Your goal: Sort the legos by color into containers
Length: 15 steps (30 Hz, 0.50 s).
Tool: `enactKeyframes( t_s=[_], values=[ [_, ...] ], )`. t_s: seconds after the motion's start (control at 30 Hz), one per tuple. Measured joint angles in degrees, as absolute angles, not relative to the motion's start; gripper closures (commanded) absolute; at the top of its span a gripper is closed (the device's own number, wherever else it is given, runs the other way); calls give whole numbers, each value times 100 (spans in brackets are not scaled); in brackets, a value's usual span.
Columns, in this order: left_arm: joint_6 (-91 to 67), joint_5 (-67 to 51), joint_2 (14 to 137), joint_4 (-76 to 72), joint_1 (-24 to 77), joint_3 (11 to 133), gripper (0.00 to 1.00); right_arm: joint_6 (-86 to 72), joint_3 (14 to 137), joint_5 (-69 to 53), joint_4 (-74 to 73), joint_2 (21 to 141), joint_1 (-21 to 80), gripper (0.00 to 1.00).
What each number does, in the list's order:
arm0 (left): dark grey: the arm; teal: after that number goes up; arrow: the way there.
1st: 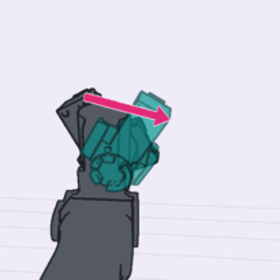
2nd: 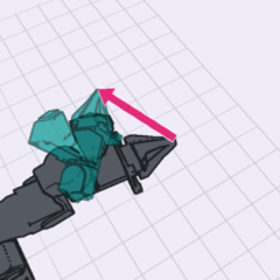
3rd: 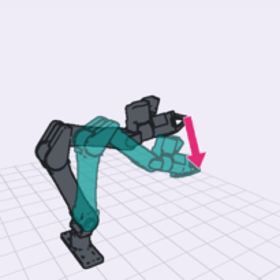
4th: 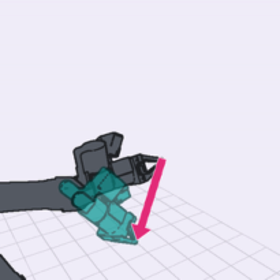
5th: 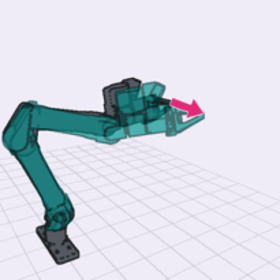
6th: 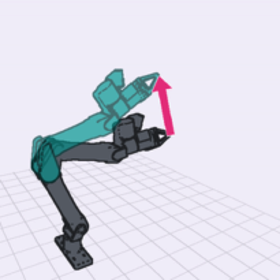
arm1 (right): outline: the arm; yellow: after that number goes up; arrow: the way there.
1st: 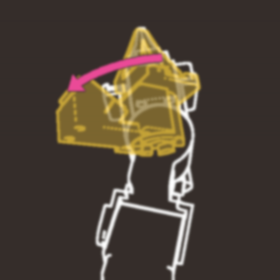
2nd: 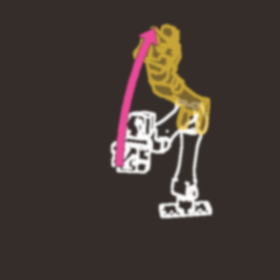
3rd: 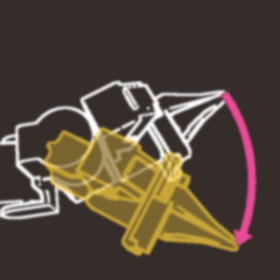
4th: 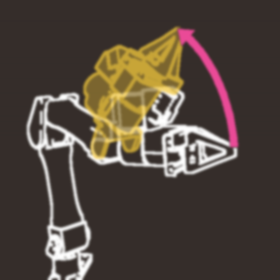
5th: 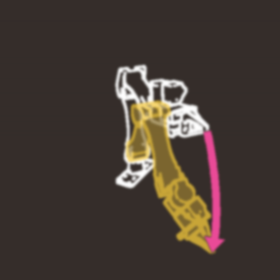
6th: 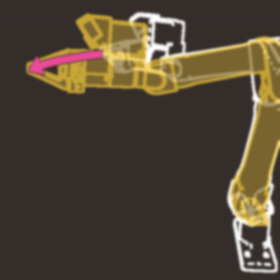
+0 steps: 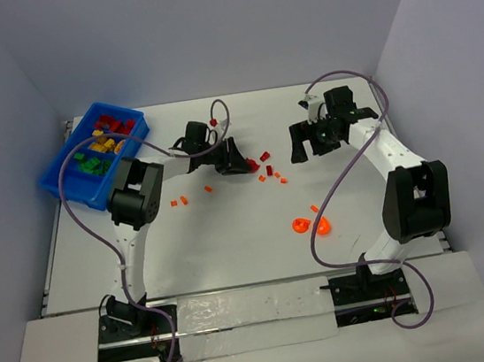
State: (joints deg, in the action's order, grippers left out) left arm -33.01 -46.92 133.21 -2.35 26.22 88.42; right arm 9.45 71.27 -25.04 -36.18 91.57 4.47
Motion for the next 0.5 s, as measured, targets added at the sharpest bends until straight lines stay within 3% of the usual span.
enactKeyframes(
  t_s=[0.5],
  values=[
    [-3703,-4527,13415,-364,2457,8918,63,947,7126,-2491,-3617,9157,447,0]
  ],
)
